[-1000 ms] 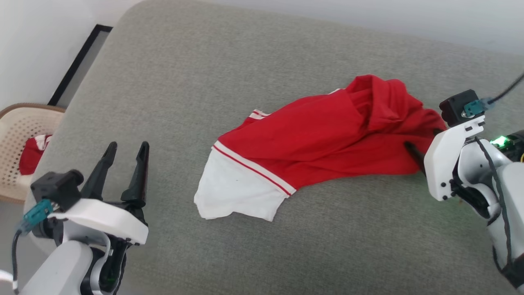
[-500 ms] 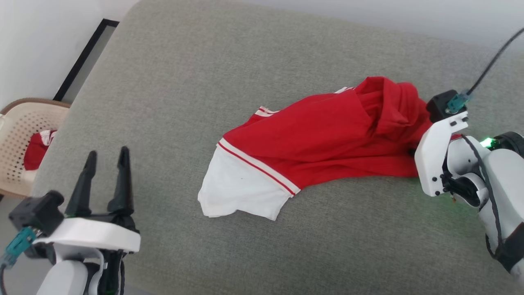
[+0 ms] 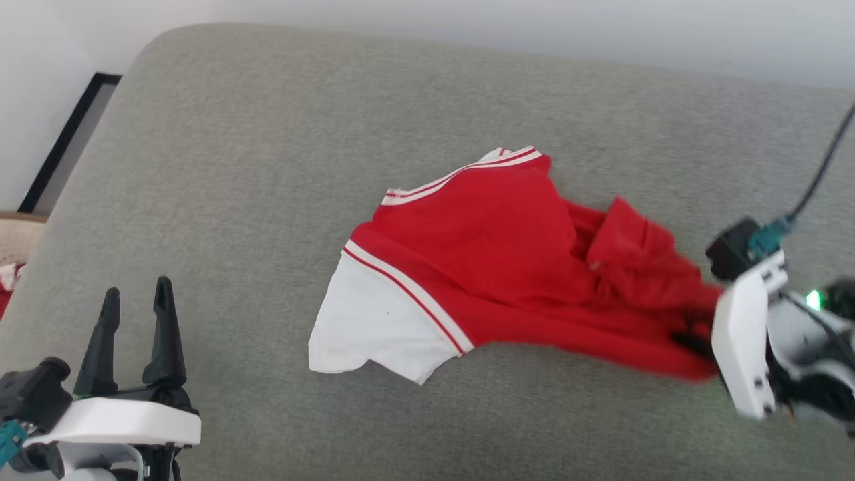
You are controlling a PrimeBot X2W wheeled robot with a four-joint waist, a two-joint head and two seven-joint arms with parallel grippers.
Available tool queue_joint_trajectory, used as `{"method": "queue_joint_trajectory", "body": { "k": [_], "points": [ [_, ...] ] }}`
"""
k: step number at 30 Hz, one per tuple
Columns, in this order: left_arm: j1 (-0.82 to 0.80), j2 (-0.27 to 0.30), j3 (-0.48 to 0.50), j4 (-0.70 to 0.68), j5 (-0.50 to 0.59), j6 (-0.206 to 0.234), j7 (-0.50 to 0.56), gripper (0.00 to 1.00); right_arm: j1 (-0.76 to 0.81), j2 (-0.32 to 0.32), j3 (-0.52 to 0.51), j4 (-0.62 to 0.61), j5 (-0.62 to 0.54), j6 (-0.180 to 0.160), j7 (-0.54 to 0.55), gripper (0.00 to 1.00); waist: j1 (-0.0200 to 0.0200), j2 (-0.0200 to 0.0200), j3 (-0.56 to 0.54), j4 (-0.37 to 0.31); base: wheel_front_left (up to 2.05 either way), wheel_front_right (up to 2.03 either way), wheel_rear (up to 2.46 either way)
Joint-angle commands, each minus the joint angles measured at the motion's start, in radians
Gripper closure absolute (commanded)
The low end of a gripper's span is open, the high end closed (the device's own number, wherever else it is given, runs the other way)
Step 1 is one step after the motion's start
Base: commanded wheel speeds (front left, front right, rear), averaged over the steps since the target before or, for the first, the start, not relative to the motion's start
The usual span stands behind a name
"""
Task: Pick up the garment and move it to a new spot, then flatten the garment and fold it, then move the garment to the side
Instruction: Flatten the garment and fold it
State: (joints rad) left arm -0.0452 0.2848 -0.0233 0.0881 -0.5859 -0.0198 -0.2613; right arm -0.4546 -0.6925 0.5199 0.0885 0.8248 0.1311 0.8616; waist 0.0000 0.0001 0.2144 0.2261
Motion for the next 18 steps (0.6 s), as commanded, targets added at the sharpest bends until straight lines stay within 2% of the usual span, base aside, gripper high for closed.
{"method": "queue_joint_trajectory", "body": {
  "k": [1,5,10,11,12,13,14,18],
  "points": [
    [0.017,-0.008,0.013,-0.004,0.015,-0.009,-0.005,0.00,0.070,-0.010,-0.031,-0.069,0.031,-0.001,0.030,1.00,0.0000,-0.0001,-0.009,-0.021,0.00,0.00,0.00],
    [0.020,-0.017,0.023,0.001,0.028,-0.023,-0.005,0.00,0.218,-0.002,-0.100,-0.192,0.041,-0.001,0.081,1.00,0.0000,-0.0001,-0.011,-0.030,0.00,0.00,0.00],
    [0.007,-0.026,0.019,0.015,0.044,-0.034,-0.005,0.00,0.358,0.076,-0.144,-0.255,-0.019,-0.001,0.090,1.00,0.0000,-0.0001,-0.015,-0.026,0.00,0.00,0.00],
    [0.005,-0.028,0.018,0.017,0.046,-0.036,-0.005,0.00,0.370,0.098,-0.149,-0.258,-0.037,-0.001,0.079,0.75,0.0000,-0.0001,-0.015,-0.024,0.00,0.00,0.00],
    [0.003,-0.029,0.018,0.019,0.050,-0.039,-0.005,0.00,0.378,0.117,-0.152,-0.257,-0.057,-0.001,0.067,0.56,0.0000,-0.0001,-0.015,-0.022,0.00,0.00,0.00],
    [0.002,-0.030,0.017,0.021,0.052,-0.042,-0.005,0.00,0.383,0.127,-0.159,-0.256,-0.080,-0.001,0.055,0.06,0.0000,-0.0001,-0.015,-0.020,0.00,0.00,0.00],
    [0.001,-0.031,0.016,0.023,0.053,-0.042,-0.005,0.00,0.387,0.138,-0.168,-0.253,-0.098,-0.001,0.047,0.00,0.0000,-0.0001,-0.015,-0.017,0.00,0.00,0.00],
    [-0.001,-0.031,0.018,0.024,0.058,-0.048,-0.005,0.00,0.392,0.165,-0.200,-0.273,-0.121,-0.001,0.044,0.00,0.0000,-0.0001,-0.014,-0.010,0.00,0.00,0.00]
  ]
}}
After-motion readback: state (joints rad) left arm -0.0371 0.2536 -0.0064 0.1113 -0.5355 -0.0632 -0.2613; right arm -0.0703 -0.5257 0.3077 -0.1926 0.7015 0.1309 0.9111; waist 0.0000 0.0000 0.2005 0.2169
